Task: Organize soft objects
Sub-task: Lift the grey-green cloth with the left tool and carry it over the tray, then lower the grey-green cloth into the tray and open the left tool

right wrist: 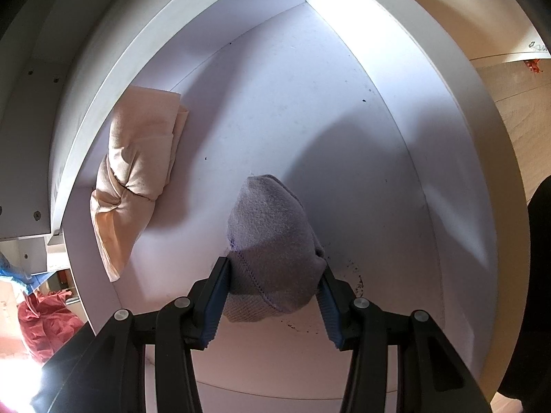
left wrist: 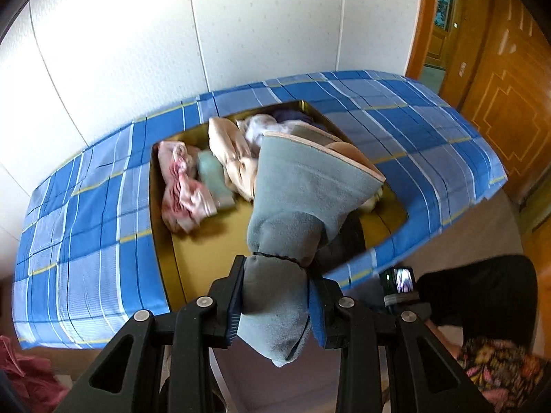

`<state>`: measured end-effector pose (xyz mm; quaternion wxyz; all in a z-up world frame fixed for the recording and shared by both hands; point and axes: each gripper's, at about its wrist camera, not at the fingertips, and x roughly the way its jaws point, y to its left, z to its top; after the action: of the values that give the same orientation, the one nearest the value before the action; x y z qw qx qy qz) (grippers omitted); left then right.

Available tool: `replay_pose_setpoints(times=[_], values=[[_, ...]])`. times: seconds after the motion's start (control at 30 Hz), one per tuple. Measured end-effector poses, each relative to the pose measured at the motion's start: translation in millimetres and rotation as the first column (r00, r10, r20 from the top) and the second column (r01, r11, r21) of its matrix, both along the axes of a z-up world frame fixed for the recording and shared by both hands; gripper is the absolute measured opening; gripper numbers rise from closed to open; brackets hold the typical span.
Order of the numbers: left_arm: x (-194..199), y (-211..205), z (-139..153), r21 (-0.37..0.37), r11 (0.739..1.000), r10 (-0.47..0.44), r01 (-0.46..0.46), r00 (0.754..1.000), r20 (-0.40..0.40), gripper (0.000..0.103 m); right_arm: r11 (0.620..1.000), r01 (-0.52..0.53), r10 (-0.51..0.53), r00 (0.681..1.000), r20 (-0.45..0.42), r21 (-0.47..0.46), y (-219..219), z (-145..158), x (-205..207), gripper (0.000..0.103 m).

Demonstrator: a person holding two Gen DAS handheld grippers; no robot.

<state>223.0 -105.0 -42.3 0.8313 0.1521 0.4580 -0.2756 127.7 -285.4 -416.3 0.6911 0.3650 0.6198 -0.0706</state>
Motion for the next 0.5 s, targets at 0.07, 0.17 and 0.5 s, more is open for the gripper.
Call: replay_pose_setpoints(times=[0.07,0.17,0.5], values=[[10.2,-5.5,0.9,0.001,1.000,0.005,-0.005,1.000,-0.005,0.033,1.000,0.000,0.000,1.000,0.000,0.000,0.1,-0.2,0.3,0.049],[23.4,-19.0,-6.2,0.039,0.999,-0.010,0.010,1.000,-0.009,0.033,1.000,-0.001,0.001,1.000,-0.001,0.000,0.0,-0.1,0.4,0.049],[53.8,-55.6,-43.4,0.139,0.990,-0.026,0.032,0.999,-0.040,0.033,1.000,0.004,-0.004,1.000,-0.009,0.004,-0.2,0.9,0.3,0.049]])
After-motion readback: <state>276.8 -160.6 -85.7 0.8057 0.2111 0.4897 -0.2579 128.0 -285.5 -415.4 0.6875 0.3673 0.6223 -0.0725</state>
